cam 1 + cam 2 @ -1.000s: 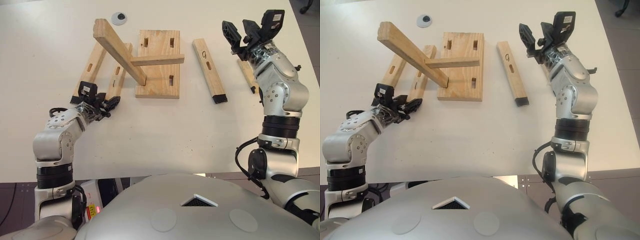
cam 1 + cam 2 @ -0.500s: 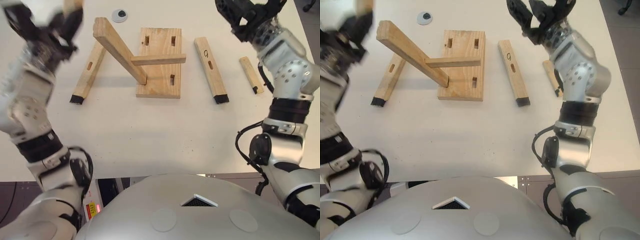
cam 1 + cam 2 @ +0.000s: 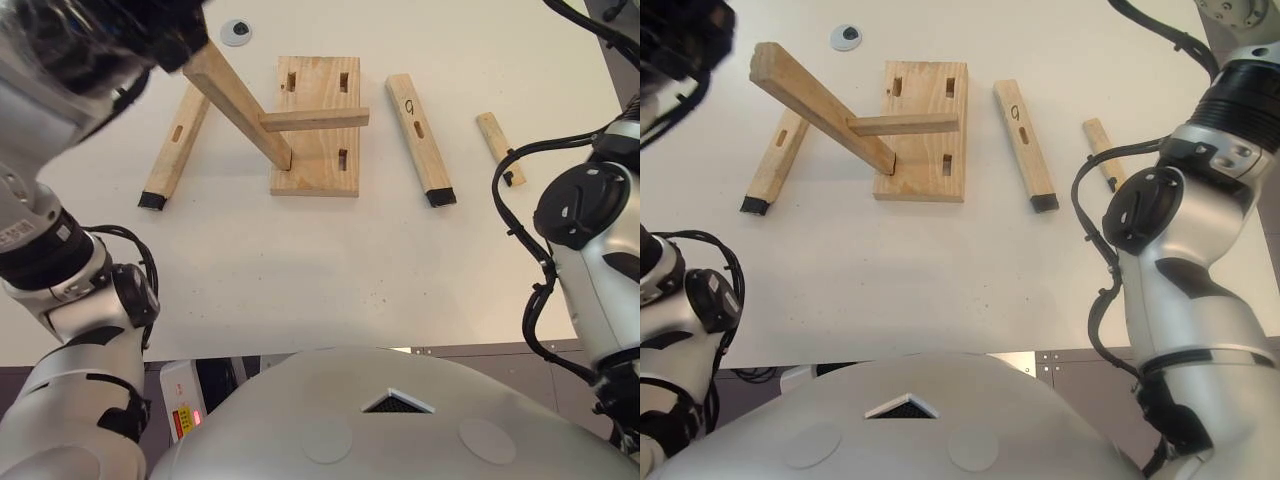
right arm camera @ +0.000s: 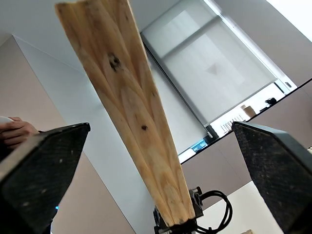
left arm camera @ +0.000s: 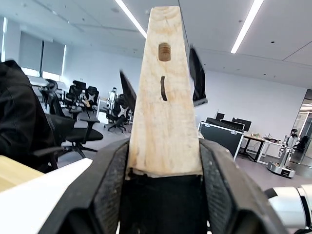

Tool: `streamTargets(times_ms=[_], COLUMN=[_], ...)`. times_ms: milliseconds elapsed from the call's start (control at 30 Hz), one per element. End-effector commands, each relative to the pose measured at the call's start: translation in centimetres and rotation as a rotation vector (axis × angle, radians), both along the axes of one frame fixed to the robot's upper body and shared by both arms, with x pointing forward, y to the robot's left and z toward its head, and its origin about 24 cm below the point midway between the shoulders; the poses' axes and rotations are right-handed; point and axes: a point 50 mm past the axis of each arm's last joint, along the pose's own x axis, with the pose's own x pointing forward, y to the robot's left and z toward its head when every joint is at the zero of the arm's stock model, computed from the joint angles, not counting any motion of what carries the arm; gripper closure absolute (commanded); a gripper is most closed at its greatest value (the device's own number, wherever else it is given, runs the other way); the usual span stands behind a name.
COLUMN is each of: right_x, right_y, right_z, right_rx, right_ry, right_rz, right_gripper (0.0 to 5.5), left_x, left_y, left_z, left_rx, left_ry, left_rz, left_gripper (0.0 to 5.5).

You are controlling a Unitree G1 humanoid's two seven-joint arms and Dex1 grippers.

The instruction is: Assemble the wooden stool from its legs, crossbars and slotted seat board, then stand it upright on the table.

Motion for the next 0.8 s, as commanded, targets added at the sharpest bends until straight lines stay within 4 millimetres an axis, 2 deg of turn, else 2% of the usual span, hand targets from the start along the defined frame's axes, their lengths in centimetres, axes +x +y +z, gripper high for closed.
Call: streamTargets(times_ms=[33, 333, 600, 800], right_x=[-0.6, -0.5, -0.5, -0.4], right_y=[0.2, 0.1, 0.2, 0.4], right_z=[1.4, 0.8, 0.8, 0.4], right_rx=[0.007, -0.018, -0.02, -0.094], right_ry=[-0.044, -0.018, -0.015, -0.035], right_rz=[0.02, 0.007, 0.009, -0.064], right_gripper=[0.32, 1.57, 3.0, 3.19], left_x=[-0.1, -0.4, -0.2, 0.8], left_y=[-0.4, -0.8, -1.5, -0.7], left_z=[-1.1, -1.9, -2.9, -2.4], left_rx=[-0.009, -0.007, 0.018, -0.021], left_ry=[0.038, 0.065, 0.1, 0.076], left_rz=[-0.003, -0.014, -0.018, 0.06], left_gripper=[3.49, 3.49, 3.49, 3.49])
